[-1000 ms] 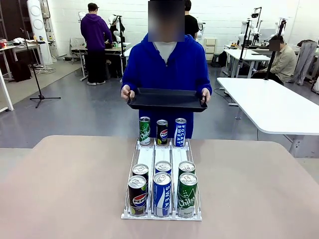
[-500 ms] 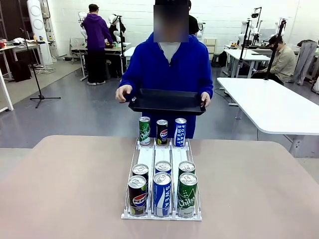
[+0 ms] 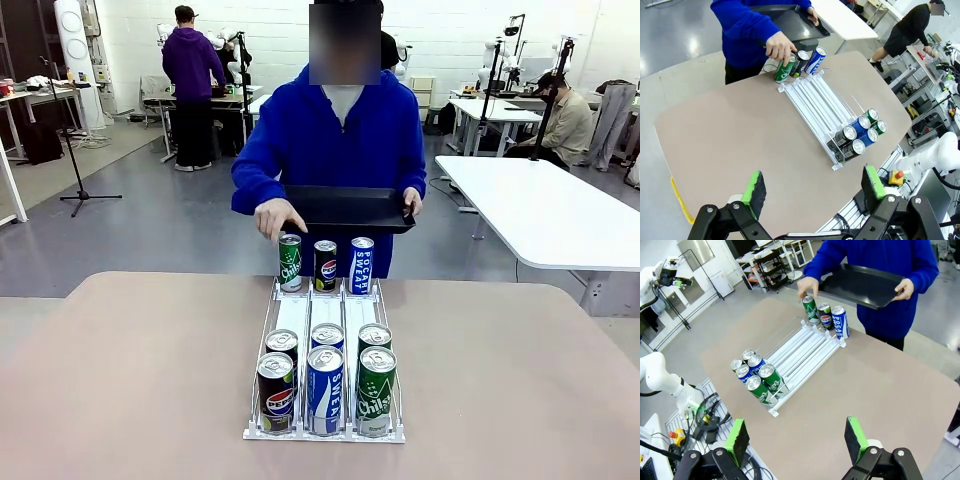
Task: Retrieve and hand over the desired beverage to the person.
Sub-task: Pick up a can of the same type that the person held from the Automatic Can Dispenser.
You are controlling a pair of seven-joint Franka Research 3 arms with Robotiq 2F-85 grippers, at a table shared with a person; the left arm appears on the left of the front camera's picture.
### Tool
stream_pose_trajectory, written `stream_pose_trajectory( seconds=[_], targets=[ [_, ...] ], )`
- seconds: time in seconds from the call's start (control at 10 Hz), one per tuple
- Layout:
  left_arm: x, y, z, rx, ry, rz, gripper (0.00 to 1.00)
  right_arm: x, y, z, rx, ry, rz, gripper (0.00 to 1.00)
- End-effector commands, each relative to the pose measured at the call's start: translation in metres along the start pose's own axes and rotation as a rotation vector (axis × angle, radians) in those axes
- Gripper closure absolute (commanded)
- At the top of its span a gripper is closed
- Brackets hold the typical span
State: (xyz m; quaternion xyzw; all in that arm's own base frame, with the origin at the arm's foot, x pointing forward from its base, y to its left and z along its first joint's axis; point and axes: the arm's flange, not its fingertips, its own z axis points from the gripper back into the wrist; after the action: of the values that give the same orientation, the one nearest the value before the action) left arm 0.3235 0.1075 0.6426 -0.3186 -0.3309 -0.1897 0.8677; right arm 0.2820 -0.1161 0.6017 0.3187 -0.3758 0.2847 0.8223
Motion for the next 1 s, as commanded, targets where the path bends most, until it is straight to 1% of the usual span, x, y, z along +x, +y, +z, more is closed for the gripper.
stream_pose_trajectory(
  seconds=[0.0, 0.9],
  targets=[
    [0.0009, 0.0014, 0.0015, -0.012, -0.004, -0.017, 0.0, 0.0045, -0.0021, 0.0, 0.024, -0.022, 0.013, 0.0],
    [0.0009, 0.0014, 0.0015, -0.012, -0.004, -0.017, 0.0, 0.0045, -0.0021, 0.0, 0.024, -0.022, 0.013, 0.0]
  ],
)
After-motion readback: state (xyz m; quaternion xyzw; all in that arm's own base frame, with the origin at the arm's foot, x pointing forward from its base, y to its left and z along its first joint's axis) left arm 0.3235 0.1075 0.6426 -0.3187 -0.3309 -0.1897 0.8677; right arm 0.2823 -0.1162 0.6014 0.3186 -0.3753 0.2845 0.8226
